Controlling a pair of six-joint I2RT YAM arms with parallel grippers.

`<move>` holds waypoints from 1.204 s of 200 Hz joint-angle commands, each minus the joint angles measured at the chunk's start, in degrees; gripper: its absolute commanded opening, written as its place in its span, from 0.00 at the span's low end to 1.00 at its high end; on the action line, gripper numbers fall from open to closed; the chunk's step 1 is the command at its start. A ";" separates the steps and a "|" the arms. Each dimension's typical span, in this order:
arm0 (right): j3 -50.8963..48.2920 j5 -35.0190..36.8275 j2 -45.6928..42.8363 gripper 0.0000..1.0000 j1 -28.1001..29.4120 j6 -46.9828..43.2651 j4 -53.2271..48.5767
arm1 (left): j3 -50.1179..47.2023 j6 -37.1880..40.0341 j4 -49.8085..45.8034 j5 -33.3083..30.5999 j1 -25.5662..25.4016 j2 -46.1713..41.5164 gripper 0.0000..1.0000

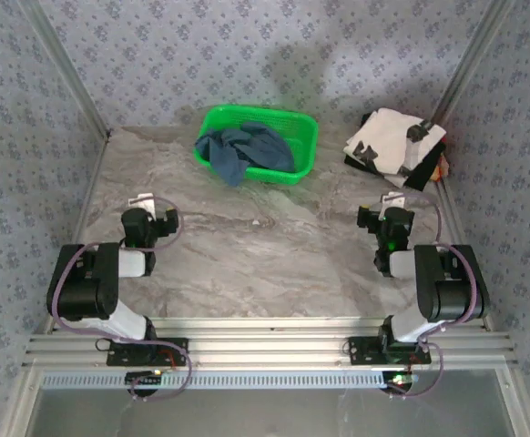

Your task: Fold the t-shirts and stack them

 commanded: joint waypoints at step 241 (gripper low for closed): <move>43.45 -21.79 -12.64 1.00 8.69 13.64 -72.19 | 48.71 -14.42 -70.19 8.91 -1.26 -10.05 1.00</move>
